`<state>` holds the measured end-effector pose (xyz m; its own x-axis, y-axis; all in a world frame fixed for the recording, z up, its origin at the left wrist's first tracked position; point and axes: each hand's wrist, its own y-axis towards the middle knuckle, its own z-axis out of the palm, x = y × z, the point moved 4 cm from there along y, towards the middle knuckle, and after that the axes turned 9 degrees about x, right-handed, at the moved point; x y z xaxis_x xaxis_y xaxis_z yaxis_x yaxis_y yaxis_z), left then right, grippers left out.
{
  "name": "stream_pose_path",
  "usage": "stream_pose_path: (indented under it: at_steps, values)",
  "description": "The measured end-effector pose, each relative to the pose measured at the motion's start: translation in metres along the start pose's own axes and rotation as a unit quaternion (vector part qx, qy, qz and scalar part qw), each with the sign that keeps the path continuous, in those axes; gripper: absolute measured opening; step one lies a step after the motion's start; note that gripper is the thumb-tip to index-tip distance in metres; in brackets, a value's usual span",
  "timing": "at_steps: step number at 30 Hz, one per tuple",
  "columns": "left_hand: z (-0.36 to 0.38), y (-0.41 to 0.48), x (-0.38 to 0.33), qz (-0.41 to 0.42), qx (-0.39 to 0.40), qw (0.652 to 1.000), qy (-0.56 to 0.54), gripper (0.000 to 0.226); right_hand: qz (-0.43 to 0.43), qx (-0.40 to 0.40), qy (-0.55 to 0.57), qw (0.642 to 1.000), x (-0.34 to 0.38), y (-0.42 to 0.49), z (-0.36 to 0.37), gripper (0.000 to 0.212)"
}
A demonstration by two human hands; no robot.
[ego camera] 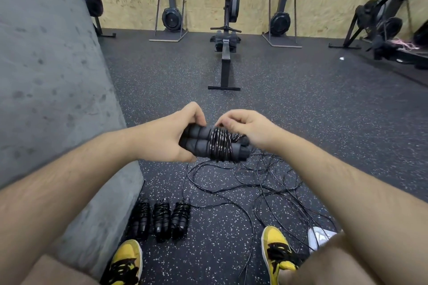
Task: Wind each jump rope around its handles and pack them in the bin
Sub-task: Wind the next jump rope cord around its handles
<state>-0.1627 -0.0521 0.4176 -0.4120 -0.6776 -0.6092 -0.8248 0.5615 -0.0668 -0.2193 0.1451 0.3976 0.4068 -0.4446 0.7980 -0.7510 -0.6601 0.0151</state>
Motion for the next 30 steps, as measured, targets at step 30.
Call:
stream_pose_path:
  at_steps: [30]
  values:
    - [0.021, 0.0, 0.009, -0.004, 0.015, 0.999, 0.032, 0.053, 0.006, -0.125, -0.408, 0.904, 0.046, -0.006, -0.021, 0.024]
